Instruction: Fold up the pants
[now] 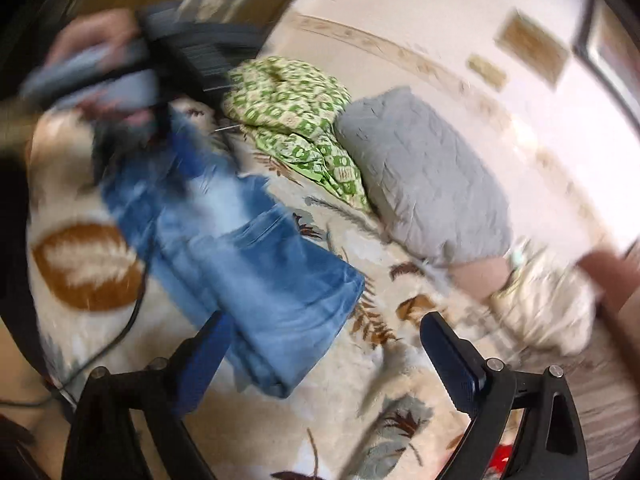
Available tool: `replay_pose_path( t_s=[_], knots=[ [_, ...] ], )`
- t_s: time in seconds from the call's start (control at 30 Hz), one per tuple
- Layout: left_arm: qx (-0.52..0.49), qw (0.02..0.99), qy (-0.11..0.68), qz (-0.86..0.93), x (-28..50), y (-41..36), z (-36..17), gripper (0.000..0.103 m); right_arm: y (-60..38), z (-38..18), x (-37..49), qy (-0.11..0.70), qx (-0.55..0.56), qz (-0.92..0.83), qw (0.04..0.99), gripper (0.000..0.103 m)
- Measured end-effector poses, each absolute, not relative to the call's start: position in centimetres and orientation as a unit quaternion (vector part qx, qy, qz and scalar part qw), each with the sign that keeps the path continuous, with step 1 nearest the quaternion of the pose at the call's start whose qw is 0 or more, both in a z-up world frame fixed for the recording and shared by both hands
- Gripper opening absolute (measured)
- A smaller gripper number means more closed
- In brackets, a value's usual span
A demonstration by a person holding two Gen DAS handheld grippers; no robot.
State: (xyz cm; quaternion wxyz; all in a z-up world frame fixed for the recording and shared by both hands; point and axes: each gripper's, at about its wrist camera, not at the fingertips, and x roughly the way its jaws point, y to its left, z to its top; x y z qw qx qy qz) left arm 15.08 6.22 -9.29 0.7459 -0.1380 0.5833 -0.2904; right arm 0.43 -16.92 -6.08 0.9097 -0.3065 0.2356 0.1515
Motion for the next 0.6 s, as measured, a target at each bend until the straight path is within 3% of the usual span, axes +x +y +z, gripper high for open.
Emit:
replay_pose_path(
  t_s=[0.2,0.43,0.53,0.6],
  knots=[
    [-0.149,0.751,0.579,-0.28,10.4,6.7,-6.5,0.098,-19.6,-3.9,7.6,0.332,-0.213,0.209,0.895,0.096],
    [-0.173,0.719,0.637,-0.215,13.9,3.4,-13.5,0.097,-19.5,-6.1,17.1,0.424,-0.178,0.206,0.864,0.093],
    [-0.144,0.734,0.629,-0.211,13.9,2.3,-14.1,0.097,-19.5,-7.5,20.3,0.468,-0.136,0.205,0.849,0.084],
    [-0.12,0.743,0.623,-0.213,13.5,1.8,-14.0,0.093,-19.5,-9.1,21.9,0.501,-0.103,0.205,0.834,0.071]
  ],
)
